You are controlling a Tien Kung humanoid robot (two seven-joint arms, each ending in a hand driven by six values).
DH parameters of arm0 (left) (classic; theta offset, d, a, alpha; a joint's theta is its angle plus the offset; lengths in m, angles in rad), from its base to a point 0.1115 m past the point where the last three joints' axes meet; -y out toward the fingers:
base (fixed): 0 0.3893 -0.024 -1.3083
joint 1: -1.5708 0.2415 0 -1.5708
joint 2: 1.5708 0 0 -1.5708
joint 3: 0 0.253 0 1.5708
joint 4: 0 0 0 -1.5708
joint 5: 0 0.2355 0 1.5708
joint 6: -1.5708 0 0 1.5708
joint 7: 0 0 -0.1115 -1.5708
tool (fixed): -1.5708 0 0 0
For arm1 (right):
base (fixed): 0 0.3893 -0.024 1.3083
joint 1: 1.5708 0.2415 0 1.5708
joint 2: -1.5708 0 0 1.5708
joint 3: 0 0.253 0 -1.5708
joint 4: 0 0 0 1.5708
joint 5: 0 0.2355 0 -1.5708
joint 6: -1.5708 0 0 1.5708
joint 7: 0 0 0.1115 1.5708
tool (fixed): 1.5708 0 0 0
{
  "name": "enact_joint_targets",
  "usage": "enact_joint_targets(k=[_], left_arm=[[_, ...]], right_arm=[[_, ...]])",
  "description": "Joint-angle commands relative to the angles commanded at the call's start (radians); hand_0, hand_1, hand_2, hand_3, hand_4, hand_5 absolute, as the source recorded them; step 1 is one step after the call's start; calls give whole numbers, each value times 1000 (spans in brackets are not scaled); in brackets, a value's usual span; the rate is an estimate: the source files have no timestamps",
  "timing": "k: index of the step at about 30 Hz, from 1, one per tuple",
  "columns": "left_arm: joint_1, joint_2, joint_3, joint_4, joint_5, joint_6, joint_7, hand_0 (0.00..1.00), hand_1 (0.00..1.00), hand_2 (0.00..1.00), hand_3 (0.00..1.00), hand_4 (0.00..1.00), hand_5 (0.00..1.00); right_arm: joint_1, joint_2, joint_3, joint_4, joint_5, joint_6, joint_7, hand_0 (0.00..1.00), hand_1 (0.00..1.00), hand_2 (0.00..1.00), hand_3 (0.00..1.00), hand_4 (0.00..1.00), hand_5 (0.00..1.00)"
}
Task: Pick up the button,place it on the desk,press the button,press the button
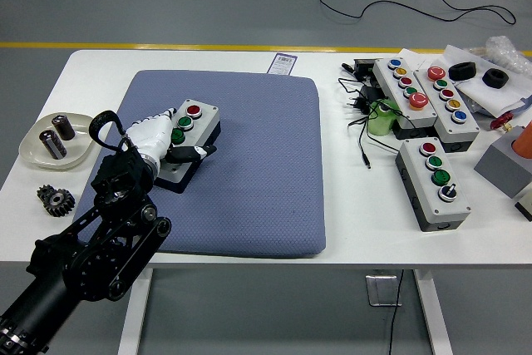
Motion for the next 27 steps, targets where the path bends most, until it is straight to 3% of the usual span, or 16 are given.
enact_joint_targets(k=[9,10,15,16,21,22,27], left_arm=[[-3,0,-19,30,0,-6,0,896,998,998,998,998,615],[-3,0,-20,31,0,-8,0,825,998,998,998,998,574],[-3,0,-20,35,0,-16,0,825,998,998,998,998,574],[-2,0,-17,37,0,-19,0,356,567,975,998,989,492],[1,0,-20,53,0,-39,0,356,567,975,998,989,492],[1,0,-20,56,0,-43,0,82,231,481,998,980,418],[-2,0,-19,57,0,-53,0,82,231,481,998,980,418]], right_arm=[[3,0,2,0,3,-1,1,653,649,679,596,440,312],[3,0,3,0,3,-1,1,653,649,679,596,440,312],[4,-1,5,0,1,-1,1,653,649,679,596,440,312],[4,-1,6,0,0,-1,1,653,649,680,595,440,312],[4,-1,6,0,2,-3,3,653,649,680,595,440,312],[4,-1,5,0,3,-3,3,653,649,679,594,439,311],[6,-1,7,0,5,-4,3,653,649,679,594,439,311]])
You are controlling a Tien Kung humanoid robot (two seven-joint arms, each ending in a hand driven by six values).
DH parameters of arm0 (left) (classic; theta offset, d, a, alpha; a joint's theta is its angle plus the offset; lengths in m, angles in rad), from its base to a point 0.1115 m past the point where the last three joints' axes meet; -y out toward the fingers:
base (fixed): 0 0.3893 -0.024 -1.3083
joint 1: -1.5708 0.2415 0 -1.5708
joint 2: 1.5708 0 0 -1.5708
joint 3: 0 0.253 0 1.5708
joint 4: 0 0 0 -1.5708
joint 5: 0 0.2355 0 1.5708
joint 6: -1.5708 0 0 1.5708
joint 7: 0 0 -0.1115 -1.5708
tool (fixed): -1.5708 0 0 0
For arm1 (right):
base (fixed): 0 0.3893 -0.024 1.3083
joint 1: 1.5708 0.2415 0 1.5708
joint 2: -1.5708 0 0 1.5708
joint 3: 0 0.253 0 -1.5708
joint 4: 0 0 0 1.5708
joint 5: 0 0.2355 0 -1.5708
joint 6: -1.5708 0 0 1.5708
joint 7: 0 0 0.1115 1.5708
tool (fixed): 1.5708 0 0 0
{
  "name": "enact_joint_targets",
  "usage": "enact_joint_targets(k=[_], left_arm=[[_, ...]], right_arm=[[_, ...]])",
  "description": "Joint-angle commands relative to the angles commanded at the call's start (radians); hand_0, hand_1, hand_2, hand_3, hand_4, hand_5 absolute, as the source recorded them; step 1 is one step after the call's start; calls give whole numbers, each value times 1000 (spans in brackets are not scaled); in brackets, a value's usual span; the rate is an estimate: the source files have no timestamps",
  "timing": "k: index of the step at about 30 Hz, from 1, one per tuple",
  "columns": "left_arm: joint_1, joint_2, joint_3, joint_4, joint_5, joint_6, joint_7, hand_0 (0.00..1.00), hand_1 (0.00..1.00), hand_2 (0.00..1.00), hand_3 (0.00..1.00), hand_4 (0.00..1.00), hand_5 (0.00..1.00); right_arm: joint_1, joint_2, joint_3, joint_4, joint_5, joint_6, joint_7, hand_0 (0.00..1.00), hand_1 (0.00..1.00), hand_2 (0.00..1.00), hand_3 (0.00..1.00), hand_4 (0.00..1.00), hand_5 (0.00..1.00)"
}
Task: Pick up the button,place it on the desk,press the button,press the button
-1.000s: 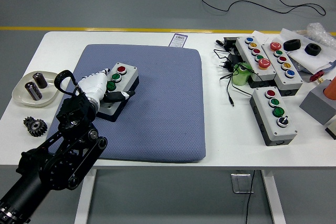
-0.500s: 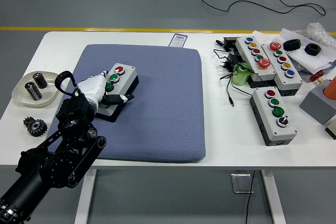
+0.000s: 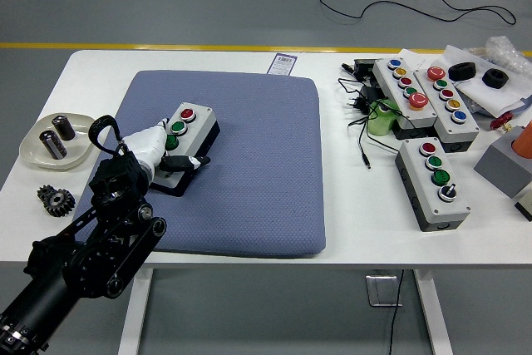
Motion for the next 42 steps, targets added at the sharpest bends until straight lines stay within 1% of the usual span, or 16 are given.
enact_joint_targets(k=[1,6,7,12,13,18,20,24,25,27,30,31,36,39,40,42], left_arm=[[-1,0,0,-1,0,4,0,2,68,147,754,864,168],[-5,0,11,-5,0,59,0,2,68,147,754,864,168],[-5,0,12,-7,0,68,0,2,2,56,469,827,74],[-9,0,19,-10,0,92,-25,2,2,56,469,827,74],[-10,0,22,-10,0,88,-42,2,2,2,396,812,12],[-15,2,39,-4,0,57,-96,2,2,2,396,812,12],[-15,8,52,2,0,57,-116,2,2,2,345,852,40],[-15,26,87,14,0,101,-164,2,2,2,345,852,40],[-15,33,97,14,0,117,-183,2,2,2,341,960,206],[-16,45,107,13,0,141,-213,2,2,2,341,960,206],[-25,68,120,19,0,209,-284,2,2,2,341,960,206],[-29,77,123,26,0,233,-310,2,2,2,328,978,318],[-31,120,133,50,0,317,-410,2,2,2,328,978,318],[-30,141,136,55,0,323,-454,2,2,2,330,967,331],[-29,151,137,56,0,302,-466,2,2,2,330,967,331],[-27,159,138,55,0,296,-463,2,2,2,330,967,331]], right_arm=[[0,0,0,0,0,0,0,652,649,679,595,439,311],[1,1,3,0,-3,0,-1,652,649,679,595,439,311],[1,1,3,0,-4,0,-1,652,649,679,595,439,311],[2,1,2,0,-2,0,-1,652,649,679,595,439,311],[2,1,2,0,-2,0,-1,652,649,679,595,439,310],[3,0,1,0,0,0,0,652,649,679,595,439,310],[3,0,0,0,1,0,0,652,649,679,594,439,309],[3,0,1,0,1,0,0,652,649,679,594,439,309],[3,1,1,0,1,0,-1,652,649,678,595,439,309],[3,1,2,0,3,-1,-1,652,649,678,595,439,309],[4,2,4,0,0,-1,-2,652,649,678,595,439,309],[4,2,4,0,0,-1,-2,652,649,679,594,439,309],[4,2,3,0,3,-1,-2,652,649,679,594,439,309],[3,2,4,0,1,-2,-3,652,649,679,594,438,308],[3,2,7,0,-3,-1,-4,652,649,679,594,438,308],[2,3,10,0,-7,-1,-5,652,649,679,594,438,308]])
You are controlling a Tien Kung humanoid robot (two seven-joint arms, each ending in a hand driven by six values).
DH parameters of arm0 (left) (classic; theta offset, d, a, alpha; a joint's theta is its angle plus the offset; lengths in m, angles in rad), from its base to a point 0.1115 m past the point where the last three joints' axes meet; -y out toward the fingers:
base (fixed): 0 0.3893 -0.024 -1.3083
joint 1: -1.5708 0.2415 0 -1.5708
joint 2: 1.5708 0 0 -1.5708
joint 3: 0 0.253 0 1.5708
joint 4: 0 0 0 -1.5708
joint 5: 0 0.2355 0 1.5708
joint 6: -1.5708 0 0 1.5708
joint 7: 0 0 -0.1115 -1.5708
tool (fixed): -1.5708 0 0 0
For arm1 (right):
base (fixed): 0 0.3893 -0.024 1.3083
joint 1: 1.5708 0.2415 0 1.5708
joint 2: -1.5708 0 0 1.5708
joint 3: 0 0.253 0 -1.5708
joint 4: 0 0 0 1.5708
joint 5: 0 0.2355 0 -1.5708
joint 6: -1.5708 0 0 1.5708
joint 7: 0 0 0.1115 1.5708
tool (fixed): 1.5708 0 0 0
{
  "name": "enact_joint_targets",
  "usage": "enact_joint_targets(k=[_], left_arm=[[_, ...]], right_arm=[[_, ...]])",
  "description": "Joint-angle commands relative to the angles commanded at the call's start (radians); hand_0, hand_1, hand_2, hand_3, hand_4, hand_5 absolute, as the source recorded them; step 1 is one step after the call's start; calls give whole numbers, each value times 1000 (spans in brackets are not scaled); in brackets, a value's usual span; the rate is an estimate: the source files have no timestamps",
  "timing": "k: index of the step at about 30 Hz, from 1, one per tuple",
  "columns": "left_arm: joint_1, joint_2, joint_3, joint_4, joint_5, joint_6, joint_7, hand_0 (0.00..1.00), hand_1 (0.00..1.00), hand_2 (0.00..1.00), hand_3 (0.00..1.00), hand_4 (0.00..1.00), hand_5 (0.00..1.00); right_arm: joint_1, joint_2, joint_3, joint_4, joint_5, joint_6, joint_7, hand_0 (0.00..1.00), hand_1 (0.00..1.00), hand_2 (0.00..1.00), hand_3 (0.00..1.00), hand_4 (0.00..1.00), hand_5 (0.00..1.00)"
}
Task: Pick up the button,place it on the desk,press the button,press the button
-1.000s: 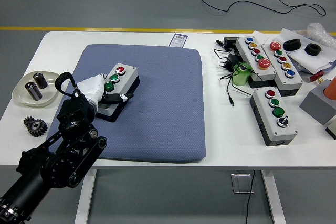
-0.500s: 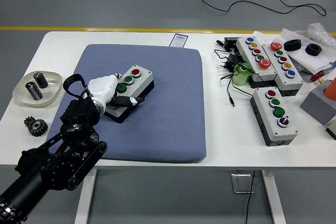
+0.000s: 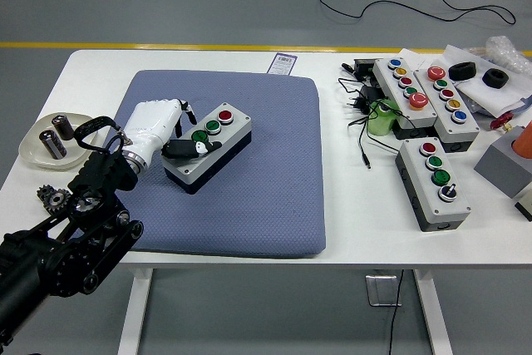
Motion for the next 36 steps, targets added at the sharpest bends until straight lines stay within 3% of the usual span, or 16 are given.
enact_joint_targets(k=[1,6,7,12,13,18,19,22,24,25,30,31,36], left_arm=[[2,2,-1,-2,0,5,5,2,2,2,342,998,407],[16,2,-26,-35,0,30,37,2,2,2,342,998,407],[17,2,-28,-43,0,28,41,2,2,2,413,998,540],[24,4,-41,-84,0,26,64,2,2,2,413,998,540],[26,4,-48,-98,0,16,72,3,98,176,723,998,646],[37,7,-66,-145,0,-13,101,3,98,176,723,998,646],[39,7,-70,-155,0,-22,106,184,392,485,920,998,719],[45,9,-80,-186,0,-69,123,184,392,485,920,998,719],[49,11,-82,-212,-21,-124,138,184,392,485,920,998,719],[51,12,-79,-225,-38,-157,149,760,876,954,998,998,798],[50,7,-58,-265,-84,-259,201,760,876,954,998,998,798],[49,5,-54,-268,-86,-266,209,967,998,998,998,998,795],[34,-29,-21,-273,-53,-282,286,967,998,998,998,998,795]], right_arm=[[0,0,0,0,0,0,0,652,648,678,594,438,308],[-3,1,2,0,-3,0,-2,652,648,678,594,438,308],[-3,2,2,0,-4,0,-2,652,648,678,594,438,307],[-4,3,1,0,-2,0,-2,652,648,678,594,438,307],[-3,3,0,0,-1,0,-2,651,649,679,593,438,308],[-2,3,-1,0,3,0,-1,651,649,679,593,438,308],[-2,3,-1,0,3,0,-1,651,649,678,593,438,309],[-1,3,-2,0,4,0,-1,651,649,678,593,438,309],[-1,2,-3,0,4,1,0,651,649,678,593,438,309],[-1,2,-3,0,4,1,0,652,648,678,593,438,310],[0,2,-2,0,2,1,0,652,648,678,593,438,310],[0,2,-2,0,3,1,0,652,649,678,593,437,307],[0,2,-4,0,3,1,0,652,649,678,593,437,307]])
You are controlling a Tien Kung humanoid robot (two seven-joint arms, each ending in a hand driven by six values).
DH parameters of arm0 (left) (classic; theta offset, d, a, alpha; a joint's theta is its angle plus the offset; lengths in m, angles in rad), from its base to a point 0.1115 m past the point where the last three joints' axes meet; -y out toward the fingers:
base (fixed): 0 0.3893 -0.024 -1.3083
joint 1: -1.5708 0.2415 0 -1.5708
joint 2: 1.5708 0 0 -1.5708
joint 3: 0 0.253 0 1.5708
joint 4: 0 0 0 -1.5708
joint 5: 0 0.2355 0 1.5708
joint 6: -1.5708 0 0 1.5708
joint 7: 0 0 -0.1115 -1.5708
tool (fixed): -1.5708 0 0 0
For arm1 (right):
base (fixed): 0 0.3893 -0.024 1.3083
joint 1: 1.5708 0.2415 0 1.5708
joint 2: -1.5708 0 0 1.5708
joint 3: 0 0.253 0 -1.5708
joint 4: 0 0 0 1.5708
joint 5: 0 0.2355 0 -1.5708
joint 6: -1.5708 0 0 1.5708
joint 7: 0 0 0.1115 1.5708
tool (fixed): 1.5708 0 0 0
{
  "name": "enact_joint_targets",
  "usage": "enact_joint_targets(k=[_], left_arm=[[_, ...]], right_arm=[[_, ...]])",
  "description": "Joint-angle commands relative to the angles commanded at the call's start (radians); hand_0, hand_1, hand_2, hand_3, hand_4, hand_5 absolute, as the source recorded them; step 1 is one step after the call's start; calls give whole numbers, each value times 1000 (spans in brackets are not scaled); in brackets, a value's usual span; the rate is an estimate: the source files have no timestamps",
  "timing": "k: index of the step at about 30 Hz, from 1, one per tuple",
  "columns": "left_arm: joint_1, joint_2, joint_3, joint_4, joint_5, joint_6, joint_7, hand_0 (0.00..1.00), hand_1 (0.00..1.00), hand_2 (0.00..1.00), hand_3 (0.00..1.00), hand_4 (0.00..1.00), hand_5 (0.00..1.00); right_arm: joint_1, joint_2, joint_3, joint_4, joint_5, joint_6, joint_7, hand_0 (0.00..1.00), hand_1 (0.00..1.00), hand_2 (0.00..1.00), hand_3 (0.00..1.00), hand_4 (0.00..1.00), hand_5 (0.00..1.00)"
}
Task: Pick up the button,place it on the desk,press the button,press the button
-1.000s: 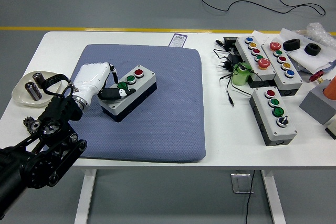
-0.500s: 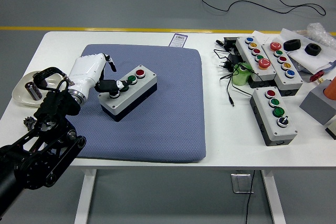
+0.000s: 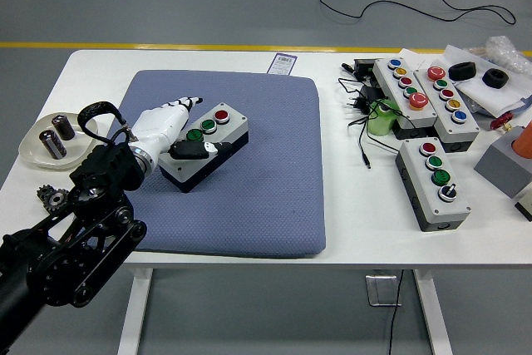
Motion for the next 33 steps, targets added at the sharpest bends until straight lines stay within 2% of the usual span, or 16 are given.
enact_joint_targets(k=[1,10,14,18,19,24,25,30,31,33], left_arm=[[-3,-8,5,5,5,0,11,998,998,998,998,998,790],[-34,-57,46,83,24,-11,85,998,998,998,998,998,791],[-49,-88,45,133,36,10,135,998,998,998,998,998,774],[-57,-111,41,163,47,13,177,998,998,998,998,998,774],[-59,-115,42,169,50,8,177,984,998,998,998,998,727],[-67,-130,56,202,53,-15,177,984,998,998,998,998,727],[-67,-131,58,207,53,-14,177,872,998,998,998,998,625],[-70,-131,66,221,53,4,177,872,998,998,998,998,625],[-72,-131,68,222,53,5,177,703,910,998,998,998,552],[-75,-131,70,226,53,10,177,703,910,998,998,998,552]], right_arm=[[0,0,-1,0,0,0,0,652,648,678,594,438,308],[1,-1,-3,0,2,0,1,652,648,678,593,437,306],[-1,-2,-3,0,1,0,2,652,648,678,594,437,305],[-3,-3,-4,0,0,1,3,652,648,678,594,437,305],[-3,-3,-3,0,-1,1,3,652,648,678,594,437,306],[-3,-3,-5,0,1,1,4,652,648,678,594,437,306],[-3,-3,-5,0,2,0,4,652,648,677,594,438,305],[-3,-2,-5,0,2,0,4,652,648,677,594,438,305],[-3,-3,-4,0,1,0,4,651,648,677,594,438,305],[-2,-3,-3,0,0,1,3,651,648,677,594,438,305]])
